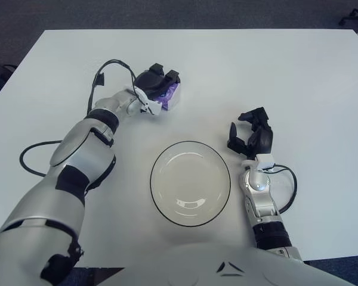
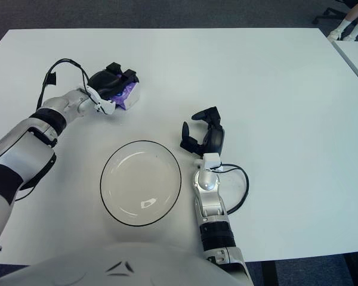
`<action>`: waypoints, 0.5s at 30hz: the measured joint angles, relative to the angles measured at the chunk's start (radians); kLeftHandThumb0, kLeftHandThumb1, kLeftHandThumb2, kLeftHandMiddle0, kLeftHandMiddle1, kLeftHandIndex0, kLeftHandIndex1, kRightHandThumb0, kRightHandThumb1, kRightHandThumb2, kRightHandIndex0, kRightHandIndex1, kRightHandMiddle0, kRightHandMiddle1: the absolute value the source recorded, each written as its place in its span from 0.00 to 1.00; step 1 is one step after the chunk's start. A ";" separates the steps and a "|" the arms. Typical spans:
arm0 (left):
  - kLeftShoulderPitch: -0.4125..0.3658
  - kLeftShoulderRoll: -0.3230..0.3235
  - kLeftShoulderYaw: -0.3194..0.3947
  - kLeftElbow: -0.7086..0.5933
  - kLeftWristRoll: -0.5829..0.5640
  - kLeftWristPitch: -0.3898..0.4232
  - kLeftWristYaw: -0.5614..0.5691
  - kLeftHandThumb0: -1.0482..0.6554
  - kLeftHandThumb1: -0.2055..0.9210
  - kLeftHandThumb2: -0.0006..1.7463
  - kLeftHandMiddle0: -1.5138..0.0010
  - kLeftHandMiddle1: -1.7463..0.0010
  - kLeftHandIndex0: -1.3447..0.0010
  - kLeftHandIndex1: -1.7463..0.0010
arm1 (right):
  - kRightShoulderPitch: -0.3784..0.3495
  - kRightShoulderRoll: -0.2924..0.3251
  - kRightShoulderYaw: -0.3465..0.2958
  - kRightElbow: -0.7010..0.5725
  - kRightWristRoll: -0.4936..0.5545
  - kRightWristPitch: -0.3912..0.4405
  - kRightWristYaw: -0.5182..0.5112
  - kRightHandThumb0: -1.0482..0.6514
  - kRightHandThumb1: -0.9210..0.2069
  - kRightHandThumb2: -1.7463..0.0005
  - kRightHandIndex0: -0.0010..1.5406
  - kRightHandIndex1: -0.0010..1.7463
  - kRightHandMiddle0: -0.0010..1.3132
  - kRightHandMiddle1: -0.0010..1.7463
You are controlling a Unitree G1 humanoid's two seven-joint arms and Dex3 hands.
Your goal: Put the tissue paper into the plate.
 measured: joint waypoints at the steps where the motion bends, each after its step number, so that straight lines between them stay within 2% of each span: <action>1: 0.006 -0.001 0.013 0.000 -0.012 0.000 0.000 0.62 0.15 0.95 0.38 0.10 0.52 0.00 | 0.000 0.000 0.000 0.000 0.000 0.000 0.002 0.61 0.50 0.33 0.45 0.80 0.34 1.00; 7: 0.035 -0.008 0.112 0.000 -0.100 -0.004 -0.022 0.62 0.15 0.95 0.38 0.10 0.51 0.00 | 0.001 0.000 -0.001 0.000 0.001 -0.002 0.013 0.61 0.50 0.33 0.45 0.80 0.34 1.00; 15: 0.055 -0.006 0.282 -0.030 -0.266 -0.041 -0.179 0.61 0.15 0.95 0.38 0.10 0.52 0.00 | 0.001 0.000 -0.002 0.000 0.005 -0.006 0.029 0.61 0.52 0.32 0.45 0.81 0.35 1.00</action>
